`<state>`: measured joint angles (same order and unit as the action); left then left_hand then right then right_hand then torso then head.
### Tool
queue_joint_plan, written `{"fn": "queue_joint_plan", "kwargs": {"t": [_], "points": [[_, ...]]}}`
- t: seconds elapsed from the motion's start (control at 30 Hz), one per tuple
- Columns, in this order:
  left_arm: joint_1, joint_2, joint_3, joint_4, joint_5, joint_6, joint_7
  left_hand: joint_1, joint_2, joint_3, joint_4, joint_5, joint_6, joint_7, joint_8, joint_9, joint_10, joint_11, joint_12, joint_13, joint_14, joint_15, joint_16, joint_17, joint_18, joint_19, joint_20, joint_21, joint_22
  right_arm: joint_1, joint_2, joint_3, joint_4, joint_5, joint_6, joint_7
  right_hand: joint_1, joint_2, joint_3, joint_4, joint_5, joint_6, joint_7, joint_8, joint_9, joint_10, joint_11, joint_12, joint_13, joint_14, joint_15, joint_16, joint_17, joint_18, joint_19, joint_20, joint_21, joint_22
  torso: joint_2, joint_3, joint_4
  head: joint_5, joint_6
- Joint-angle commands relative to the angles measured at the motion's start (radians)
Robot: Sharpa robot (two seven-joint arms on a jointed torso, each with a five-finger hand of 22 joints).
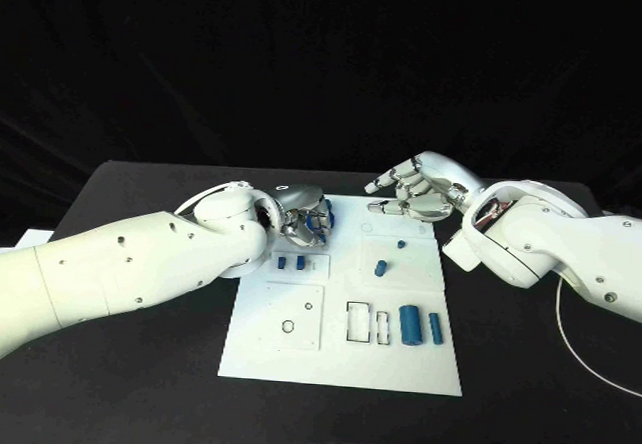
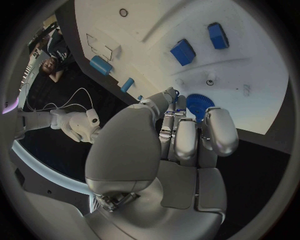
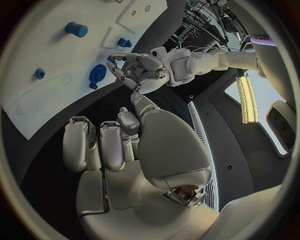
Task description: Assemble the parts on the task board
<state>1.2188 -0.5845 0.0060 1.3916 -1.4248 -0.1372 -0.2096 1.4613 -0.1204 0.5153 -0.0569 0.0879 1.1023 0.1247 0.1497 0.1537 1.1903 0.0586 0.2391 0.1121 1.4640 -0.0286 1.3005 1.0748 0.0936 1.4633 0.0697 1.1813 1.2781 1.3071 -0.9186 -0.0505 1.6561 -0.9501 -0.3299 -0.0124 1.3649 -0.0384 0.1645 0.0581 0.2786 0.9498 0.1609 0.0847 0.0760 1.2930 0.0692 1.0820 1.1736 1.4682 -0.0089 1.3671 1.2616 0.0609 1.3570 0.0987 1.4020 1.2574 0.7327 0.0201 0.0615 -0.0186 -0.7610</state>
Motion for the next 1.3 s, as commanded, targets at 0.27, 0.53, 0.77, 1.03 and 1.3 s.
{"fn": "queue_joint_plan", "kwargs": {"t": [0.27,0.53,0.77,1.03,1.3], "points": [[0.010,-0.078,0.012,0.024,0.154,0.006,-0.013,-0.017,0.002,0.010,-0.003,0.003,0.006,0.004,-0.005,-0.001,0.014,-0.002,-0.008,0.003,0.024,0.000,0.003,-0.006,-0.015,0.016,-0.001,0.013,0.010,0.000,-0.003,0.000,0.001,-0.001,0.009,0.008,-0.008,0.004,0.004,0.000,0.006,0.007,-0.003,0.005,0.000,-0.002,-0.004,0.000,0.000,0.038,-0.001,-0.007,0.000,0.013,-0.006,0.001,-0.004,-0.001,0.002,-0.0002,0.0010,0.006,0.004],[0.004,-0.098,0.010,0.006,0.168,0.022,-0.017,-0.019,0.002,0.011,-0.004,0.002,0.009,0.004,-0.005,-0.001,0.017,-0.003,-0.009,0.004,0.024,0.000,0.004,-0.007,-0.015,0.016,-0.001,0.016,0.012,0.000,-0.002,0.000,0.002,-0.001,0.009,0.009,-0.008,0.004,0.004,0.000,0.006,0.007,-0.003,0.005,0.000,-0.002,-0.004,0.000,0.000,0.038,-0.001,-0.007,0.000,0.013,-0.006,0.001,-0.004,-0.001,0.002,-0.0014,0.0001,0.008,0.003],[-0.002,-0.088,0.000,-0.009,0.169,0.031,-0.015,-0.028,0.001,0.011,-0.004,0.001,0.013,0.003,-0.006,-0.001,0.020,-0.003,-0.012,0.006,0.023,-0.001,0.004,-0.010,-0.015,0.015,-0.001,0.017,0.014,0.000,-0.001,0.000,0.001,-0.001,0.010,0.009,-0.008,0.004,0.004,0.000,0.006,0.007,-0.003,0.005,0.000,-0.002,-0.004,0.000,0.000,0.038,-0.001,-0.007,0.000,0.013,-0.006,0.001,-0.004,-0.001,0.003,-0.0001,-0.0025,0.010,0.003],[-0.013,-0.074,-0.007,-0.024,0.169,0.029,-0.009,-0.029,0.001,0.011,-0.003,0.001,0.013,0.003,-0.006,-0.001,0.021,-0.003,-0.013,0.006,0.023,-0.001,0.003,-0.011,-0.015,0.015,-0.001,0.015,0.013,-0.001,0.000,0.000,0.000,-0.001,0.010,0.010,-0.008,0.004,0.004,0.000,0.006,0.007,-0.003,0.005,0.000,-0.002,-0.004,0.000,0.000,0.038,-0.001,-0.007,0.000,0.013,-0.006,0.001,-0.004,-0.001,0.003,-0.0007,-0.0022,0.007,0.000],[-0.016,-0.068,-0.008,-0.025,0.169,0.022,-0.003,-0.029,0.001,0.011,-0.004,0.001,0.013,0.003,-0.006,-0.002,0.021,-0.004,-0.013,0.006,0.023,-0.001,0.004,-0.010,-0.015,0.015,-0.001,0.015,0.013,-0.001,0.000,0.000,0.000,-0.001,0.011,0.010,-0.008,0.004,0.004,0.000,0.006,0.007,-0.003,0.005,0.000,-0.002,-0.004,0.000,0.000,0.038,-0.001,-0.007,0.000,0.013,-0.006,0.001,-0.004,-0.001,0.002,-0.0001,-0.0013,0.005,-0.002]]}}
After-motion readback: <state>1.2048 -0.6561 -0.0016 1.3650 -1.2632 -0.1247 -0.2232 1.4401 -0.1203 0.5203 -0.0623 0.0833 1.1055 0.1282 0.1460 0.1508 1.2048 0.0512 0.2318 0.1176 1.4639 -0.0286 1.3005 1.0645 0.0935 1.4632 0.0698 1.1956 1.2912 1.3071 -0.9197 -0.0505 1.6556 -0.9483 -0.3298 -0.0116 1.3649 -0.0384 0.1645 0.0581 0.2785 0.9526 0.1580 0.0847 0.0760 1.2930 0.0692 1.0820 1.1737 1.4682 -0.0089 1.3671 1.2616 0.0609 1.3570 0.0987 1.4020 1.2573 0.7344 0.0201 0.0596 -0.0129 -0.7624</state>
